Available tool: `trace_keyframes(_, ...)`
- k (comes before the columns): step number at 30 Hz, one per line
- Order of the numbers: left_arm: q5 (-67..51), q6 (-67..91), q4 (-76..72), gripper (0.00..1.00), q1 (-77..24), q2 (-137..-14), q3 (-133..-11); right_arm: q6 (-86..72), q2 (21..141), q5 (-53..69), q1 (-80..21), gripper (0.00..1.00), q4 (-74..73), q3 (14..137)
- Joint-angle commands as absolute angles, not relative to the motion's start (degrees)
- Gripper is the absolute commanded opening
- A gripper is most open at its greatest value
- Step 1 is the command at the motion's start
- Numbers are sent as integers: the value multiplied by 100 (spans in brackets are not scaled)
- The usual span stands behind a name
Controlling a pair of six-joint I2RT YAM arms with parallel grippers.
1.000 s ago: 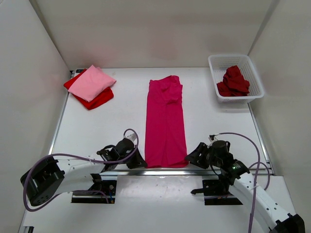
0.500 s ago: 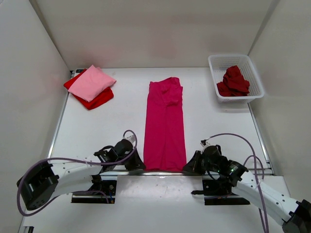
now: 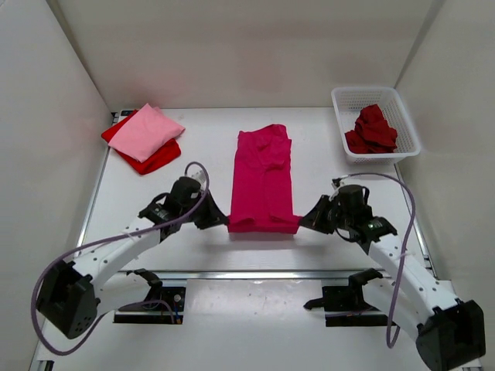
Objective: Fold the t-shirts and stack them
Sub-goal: Pick up the rectangle-folded T-shirt from the center of the board, then fold the rectangle-folded T-shirt at the center of the board.
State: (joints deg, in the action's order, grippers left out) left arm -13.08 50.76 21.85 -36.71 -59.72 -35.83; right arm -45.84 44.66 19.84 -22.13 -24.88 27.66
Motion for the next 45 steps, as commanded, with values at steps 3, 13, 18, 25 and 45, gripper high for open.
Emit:
trace_keyframes(3,-1152,4447,2215,0,-3059,-6732,-4559,-3472,5509,2365,-1723,0,-1794,3515)
trace_keyframes(13,-958,4131,2126,0,-2725,-8690,-6079,-3261,7724,2715,-1301,0,-809,4658)
trace_keyframes(18,-853,3964,2276,0,-2646,-9666,-6890,-3243,8665,2891,-1020,0,-677,5360)
trace_keyframes(25,-756,3859,2329,0,-2558,-10703,-7769,-3199,9605,2997,-853,0,-388,5845)
trace_keyframes(45,-1362,4103,1005,34,-2460,-9080,-6350,-2549,8929,2452,-1519,3,-774,5959)
